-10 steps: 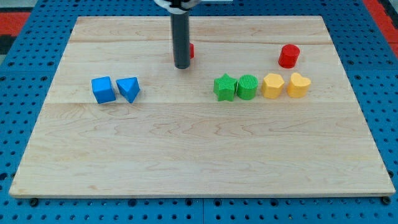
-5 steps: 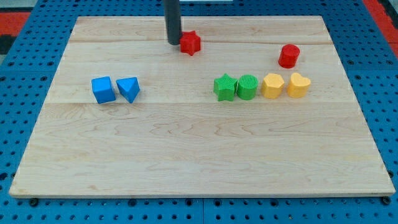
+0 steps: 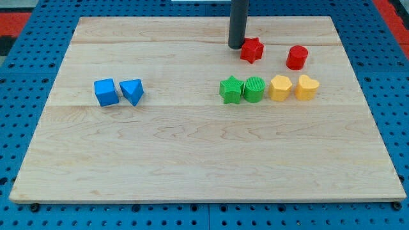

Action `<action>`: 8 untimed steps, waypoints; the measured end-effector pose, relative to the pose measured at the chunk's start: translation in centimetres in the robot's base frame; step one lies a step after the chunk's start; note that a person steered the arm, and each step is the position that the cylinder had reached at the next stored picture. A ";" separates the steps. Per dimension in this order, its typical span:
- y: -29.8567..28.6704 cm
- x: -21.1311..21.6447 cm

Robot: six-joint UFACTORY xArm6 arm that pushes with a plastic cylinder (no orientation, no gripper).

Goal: Push the red star towards the red circle

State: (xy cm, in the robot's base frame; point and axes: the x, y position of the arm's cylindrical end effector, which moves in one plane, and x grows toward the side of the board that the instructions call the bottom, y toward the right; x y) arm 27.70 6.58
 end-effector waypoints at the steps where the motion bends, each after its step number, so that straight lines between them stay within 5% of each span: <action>1: 2.5 -0.3; 8: 4.0 2.0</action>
